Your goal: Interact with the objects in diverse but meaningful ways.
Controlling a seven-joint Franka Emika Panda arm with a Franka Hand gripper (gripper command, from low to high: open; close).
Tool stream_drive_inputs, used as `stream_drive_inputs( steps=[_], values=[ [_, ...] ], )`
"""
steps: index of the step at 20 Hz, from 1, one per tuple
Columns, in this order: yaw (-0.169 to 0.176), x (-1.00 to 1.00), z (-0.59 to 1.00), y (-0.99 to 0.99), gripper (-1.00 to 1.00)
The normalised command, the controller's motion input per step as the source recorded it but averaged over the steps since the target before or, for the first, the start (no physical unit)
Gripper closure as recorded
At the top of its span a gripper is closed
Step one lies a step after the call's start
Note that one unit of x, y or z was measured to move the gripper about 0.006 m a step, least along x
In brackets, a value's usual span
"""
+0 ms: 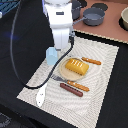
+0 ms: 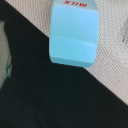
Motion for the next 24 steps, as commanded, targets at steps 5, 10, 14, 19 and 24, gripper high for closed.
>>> stream_drive_inputs(
  steps=[5,10,14,19,24],
  values=[
    [-0.030,-0.28,-0.30,0.00,-1.00],
    [-0.015,-0.32,-0.29,0.01,-1.00],
    [-0.014,-0.30,-0.32,0.01,-1.00],
    [-0.017,-0.29,-0.33,0.07,-1.00],
    [-0.020,-0.31,-0.35,0.08,-1.00]
  ],
)
